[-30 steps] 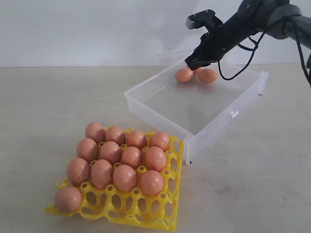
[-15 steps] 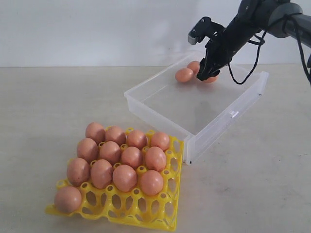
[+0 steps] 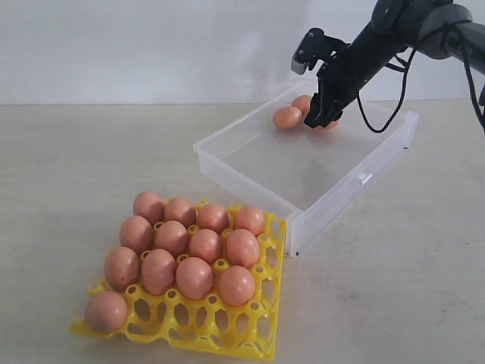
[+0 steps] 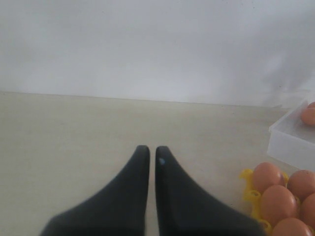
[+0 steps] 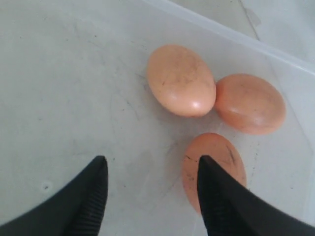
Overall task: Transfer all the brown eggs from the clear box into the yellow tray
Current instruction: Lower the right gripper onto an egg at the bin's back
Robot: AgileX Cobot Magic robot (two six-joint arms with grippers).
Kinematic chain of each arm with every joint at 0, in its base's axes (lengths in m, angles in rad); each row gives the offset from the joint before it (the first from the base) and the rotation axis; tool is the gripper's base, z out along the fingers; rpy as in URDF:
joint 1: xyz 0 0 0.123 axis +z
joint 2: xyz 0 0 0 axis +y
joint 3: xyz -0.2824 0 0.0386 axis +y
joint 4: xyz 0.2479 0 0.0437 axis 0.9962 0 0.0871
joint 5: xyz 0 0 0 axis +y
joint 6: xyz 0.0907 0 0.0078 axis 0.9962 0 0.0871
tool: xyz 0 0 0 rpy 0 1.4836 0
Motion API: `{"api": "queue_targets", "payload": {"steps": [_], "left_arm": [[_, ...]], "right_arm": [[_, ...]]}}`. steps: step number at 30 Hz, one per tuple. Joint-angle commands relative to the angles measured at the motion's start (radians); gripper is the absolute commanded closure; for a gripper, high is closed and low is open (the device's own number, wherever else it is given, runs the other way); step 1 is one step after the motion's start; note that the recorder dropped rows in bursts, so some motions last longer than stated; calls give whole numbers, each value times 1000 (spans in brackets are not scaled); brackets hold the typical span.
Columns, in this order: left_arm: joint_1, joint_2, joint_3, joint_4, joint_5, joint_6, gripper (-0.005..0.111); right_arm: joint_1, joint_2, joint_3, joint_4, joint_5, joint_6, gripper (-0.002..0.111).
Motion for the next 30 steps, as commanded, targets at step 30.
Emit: {"api": "queue_targets", "payload": {"steps": [30], "left_arm": [[6,-3,3,-1,-5,1,103]], "right_arm": [[-34,100,-8,-162,-230,89,60]]}}
